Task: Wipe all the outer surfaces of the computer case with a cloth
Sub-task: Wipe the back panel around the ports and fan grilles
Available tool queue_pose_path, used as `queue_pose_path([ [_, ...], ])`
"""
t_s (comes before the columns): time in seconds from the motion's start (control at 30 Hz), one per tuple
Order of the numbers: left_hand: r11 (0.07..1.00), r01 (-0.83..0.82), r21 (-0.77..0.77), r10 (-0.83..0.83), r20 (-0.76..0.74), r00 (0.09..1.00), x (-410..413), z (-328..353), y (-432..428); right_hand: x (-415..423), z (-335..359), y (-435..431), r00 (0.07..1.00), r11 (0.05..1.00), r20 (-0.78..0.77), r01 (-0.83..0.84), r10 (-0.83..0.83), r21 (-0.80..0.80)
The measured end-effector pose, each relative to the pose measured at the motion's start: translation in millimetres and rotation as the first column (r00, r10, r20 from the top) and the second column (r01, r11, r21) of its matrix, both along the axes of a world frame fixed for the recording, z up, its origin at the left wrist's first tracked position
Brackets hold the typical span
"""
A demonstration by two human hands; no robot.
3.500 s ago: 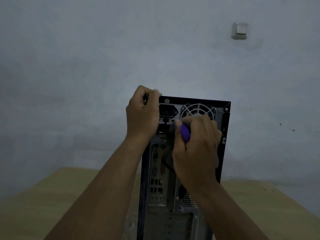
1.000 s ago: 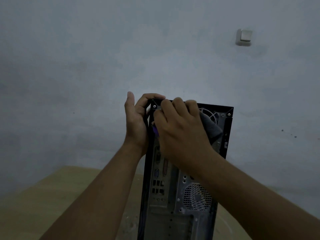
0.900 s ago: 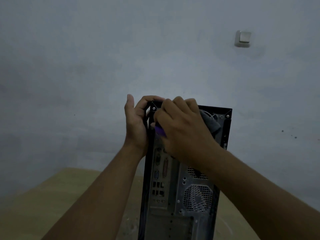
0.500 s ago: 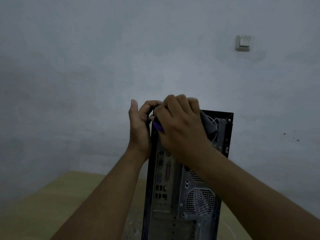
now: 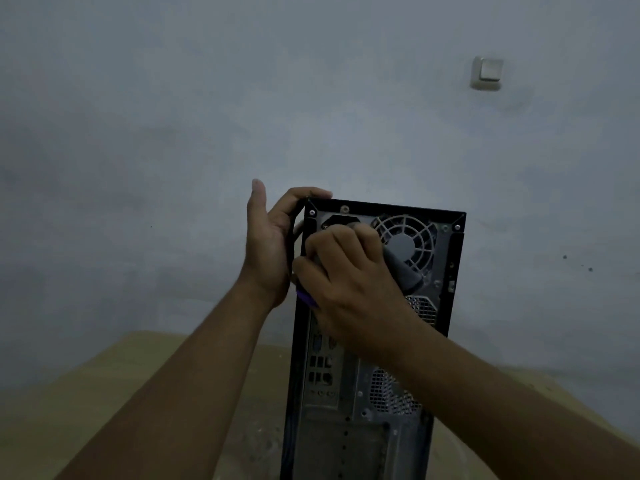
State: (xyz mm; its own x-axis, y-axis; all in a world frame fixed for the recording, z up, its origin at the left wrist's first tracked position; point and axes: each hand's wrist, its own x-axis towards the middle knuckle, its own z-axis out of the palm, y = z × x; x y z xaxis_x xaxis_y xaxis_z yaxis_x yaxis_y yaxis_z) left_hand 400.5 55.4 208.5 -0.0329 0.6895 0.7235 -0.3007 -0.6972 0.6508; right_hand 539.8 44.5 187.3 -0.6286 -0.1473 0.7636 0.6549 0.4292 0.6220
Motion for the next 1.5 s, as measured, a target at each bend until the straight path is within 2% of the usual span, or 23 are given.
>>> queue_pose_path([
  [0.27,0.992,-0.126,0.008,0.127,-0.046,0.991,2,3,-3,20,-14,10,0.998,0.996,-0.001,-0.068,0.068,0.064],
  [0.43,0.994,-0.105,-0.011,0.105,0.027,0.994,9,1,-2,44,-37,15,0.968,0.995,-0.236,-0.094,0.089,-0.014],
  [0.63,0.999,-0.044,0.005,0.043,0.118,0.992,21,0,-4,17,-37,1,0.889,0.984,-0.450,-0.142,0.080,-0.105],
  [0.73,1.000,-0.027,0.014,0.025,0.132,0.991,22,1,-4,0,-36,-2,0.891,0.992,-0.453,-0.090,0.038,-0.094],
  [0.83,1.000,0.002,0.027,-0.006,0.152,0.988,23,0,-3,-13,-37,-1,0.920,0.996,-0.391,-0.062,0.030,-0.069],
  [0.97,1.000,0.000,0.016,-0.002,0.117,0.993,17,0,0,4,-41,4,0.945,0.995,-0.325,-0.059,0.031,-0.075],
  [1.03,1.000,-0.022,0.015,0.021,0.094,0.995,14,0,1,20,-49,8,0.935,0.995,-0.355,-0.044,0.009,-0.091],
  [1.1,0.999,-0.043,0.024,0.041,0.084,0.996,15,-1,1,29,-53,9,0.895,0.990,-0.446,-0.063,0.001,-0.125],
  [1.2,0.999,-0.034,0.021,0.031,0.124,0.992,20,-2,1,28,-53,1,0.852,0.971,-0.523,-0.110,-0.017,-0.211],
  [1.3,0.999,-0.034,0.034,0.029,0.128,0.991,21,-3,3,30,-48,-7,0.878,0.958,-0.478,-0.113,-0.028,-0.263],
  [1.43,0.998,-0.054,0.037,0.048,0.130,0.990,22,-2,2,33,-31,-14,0.890,0.935,-0.453,-0.198,0.046,-0.295],
  [1.5,0.998,-0.060,0.034,0.055,0.127,0.990,23,-2,2,29,-27,-19,0.917,0.941,-0.398,-0.143,0.010,-0.306],
])
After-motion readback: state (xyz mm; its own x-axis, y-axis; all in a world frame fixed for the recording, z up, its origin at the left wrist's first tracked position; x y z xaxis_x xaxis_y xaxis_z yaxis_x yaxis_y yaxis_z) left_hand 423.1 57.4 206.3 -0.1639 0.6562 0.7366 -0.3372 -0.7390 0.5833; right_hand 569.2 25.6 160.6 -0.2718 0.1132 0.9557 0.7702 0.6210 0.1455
